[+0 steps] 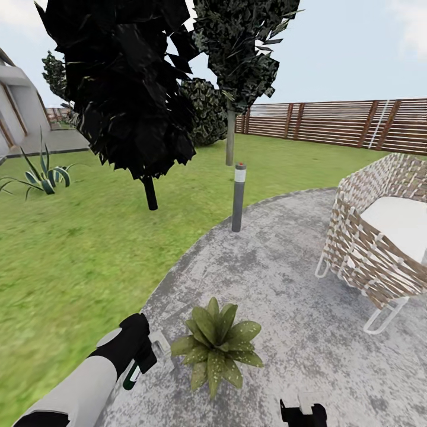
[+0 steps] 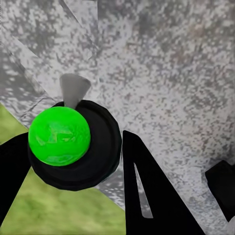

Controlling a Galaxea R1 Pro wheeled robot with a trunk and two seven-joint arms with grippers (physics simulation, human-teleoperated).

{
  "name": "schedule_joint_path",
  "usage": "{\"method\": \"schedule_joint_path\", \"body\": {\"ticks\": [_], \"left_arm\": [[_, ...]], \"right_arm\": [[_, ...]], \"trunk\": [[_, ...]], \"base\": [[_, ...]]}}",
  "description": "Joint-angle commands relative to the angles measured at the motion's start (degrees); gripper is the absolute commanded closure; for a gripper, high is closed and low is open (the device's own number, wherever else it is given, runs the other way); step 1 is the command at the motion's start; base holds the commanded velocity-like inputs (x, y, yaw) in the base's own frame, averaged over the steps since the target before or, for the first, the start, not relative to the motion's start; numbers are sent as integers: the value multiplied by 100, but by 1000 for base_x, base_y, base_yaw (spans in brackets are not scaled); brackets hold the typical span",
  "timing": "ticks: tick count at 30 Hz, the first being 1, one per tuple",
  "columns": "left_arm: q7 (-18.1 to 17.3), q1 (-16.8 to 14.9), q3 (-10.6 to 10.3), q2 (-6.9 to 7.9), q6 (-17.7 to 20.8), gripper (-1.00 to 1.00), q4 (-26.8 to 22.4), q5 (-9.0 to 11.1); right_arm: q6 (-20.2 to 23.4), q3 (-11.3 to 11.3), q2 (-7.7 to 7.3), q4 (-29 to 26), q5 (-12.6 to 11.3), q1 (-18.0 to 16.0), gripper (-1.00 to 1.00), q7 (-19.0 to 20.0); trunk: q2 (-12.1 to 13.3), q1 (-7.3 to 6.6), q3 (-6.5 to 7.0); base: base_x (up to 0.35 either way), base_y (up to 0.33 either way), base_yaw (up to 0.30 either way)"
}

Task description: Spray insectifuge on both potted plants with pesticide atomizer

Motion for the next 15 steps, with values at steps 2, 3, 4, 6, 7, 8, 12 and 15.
{"method": "schedule_joint_path", "body": {"ticks": [2, 3, 4, 6, 7, 8, 12, 15], "left_arm": [[-38, -2, -12, 0, 21, 100, -12, -35], [-37, -2, -13, 0, 21, 100, -12, -34], [-37, -2, -14, 0, 21, 100, -12, -34], [-37, -2, -14, 0, 26, 100, -12, -38], [-37, -2, -15, 0, 28, 100, -12, -39], [-37, -2, -15, 0, 29, 100, -12, -39], [-36, -2, -13, 0, 30, 100, -6, -39], [-36, -2, -14, 0, 30, 100, -7, -39]], "right_arm": [[-12, 48, -1, 4, -26, -3, -100, -27], [-12, 48, -4, 3, -26, -3, -100, -26], [-11, 48, -7, 3, -27, -3, -100, -25], [-10, 48, -9, 4, -27, -3, -100, -26], [-9, 48, -9, 6, -27, -3, -100, -25], [-11, 48, -10, 6, -27, -3, -100, -25], [-9, 48, -5, 6, -27, -3, -100, -26], [-11, 53, -1, 5, -24, -3, -100, -25]], "trunk": [[-2, -1, -5], [-2, -1, -5], [-2, -1, -5], [-2, -1, -5], [-2, -1, -5], [-2, -1, -5], [-2, -1, -5], [-2, -1, -5]], "base": [[0, 0, -67], [0, 0, -194], [-15, 0, -233], [-81, 0, -255], [-162, 0, -269], [-187, 0, -271], [-235, 117, -274], [-268, 211, -182]]}}
